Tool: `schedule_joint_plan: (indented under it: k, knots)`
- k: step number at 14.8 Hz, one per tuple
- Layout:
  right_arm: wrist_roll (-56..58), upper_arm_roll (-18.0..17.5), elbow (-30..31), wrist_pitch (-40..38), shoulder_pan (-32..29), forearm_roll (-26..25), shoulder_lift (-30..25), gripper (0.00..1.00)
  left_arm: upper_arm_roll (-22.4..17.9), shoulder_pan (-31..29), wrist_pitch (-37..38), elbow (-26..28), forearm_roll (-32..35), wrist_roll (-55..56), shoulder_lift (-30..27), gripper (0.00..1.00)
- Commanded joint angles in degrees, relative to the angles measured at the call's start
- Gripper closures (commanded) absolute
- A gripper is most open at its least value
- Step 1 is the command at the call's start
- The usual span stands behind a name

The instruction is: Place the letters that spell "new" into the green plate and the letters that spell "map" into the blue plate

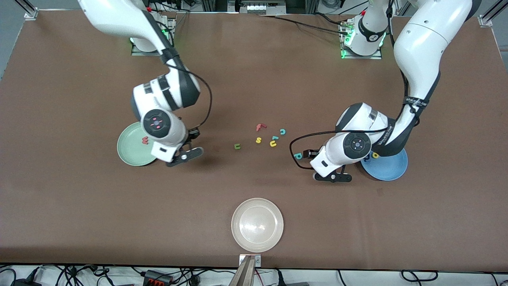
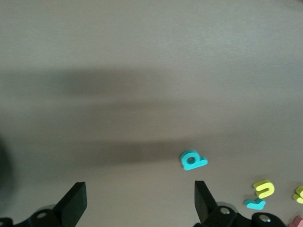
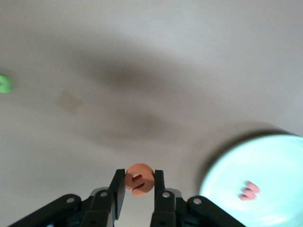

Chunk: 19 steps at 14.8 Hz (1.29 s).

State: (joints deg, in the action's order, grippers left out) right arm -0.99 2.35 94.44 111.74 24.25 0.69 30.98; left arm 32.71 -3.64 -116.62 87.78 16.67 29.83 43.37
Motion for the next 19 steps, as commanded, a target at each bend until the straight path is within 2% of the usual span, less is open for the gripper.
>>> schedule_joint_plan:
  k: [1,7,11,17,19]
  knots:
    - [1.1,-0.6,2.2,-2.0,-4.7,0.2,-1.1,0.91,-0.2,1.4,-1.3,-1.6,0.7,-11.9,2.0,0.0]
    - [4.4,-0.6,5.9,-1.5,-13.3,-0.9,-1.9,0.91,0.2,3.7,-2.0,0.4,1.0,-30.9,1.8,0.0]
    - [5.2,-0.6,9.4,1.0,-16.8,-0.9,-1.7,0.91,0.1,4.2,-9.2,4.9,4.9,-40.8,1.9,0.0]
    - [10.7,-0.5,14.5,9.8,-20.5,-0.9,-1.1,0.9,-0.2,5.7,-16.1,7.4,13.5,-44.3,4.4,0.0]
    - [11.1,-0.5,14.5,11.0,-21.1,-0.9,0.0,0.89,-0.2,5.7,-17.9,7.7,16.0,-44.3,5.6,0.06]
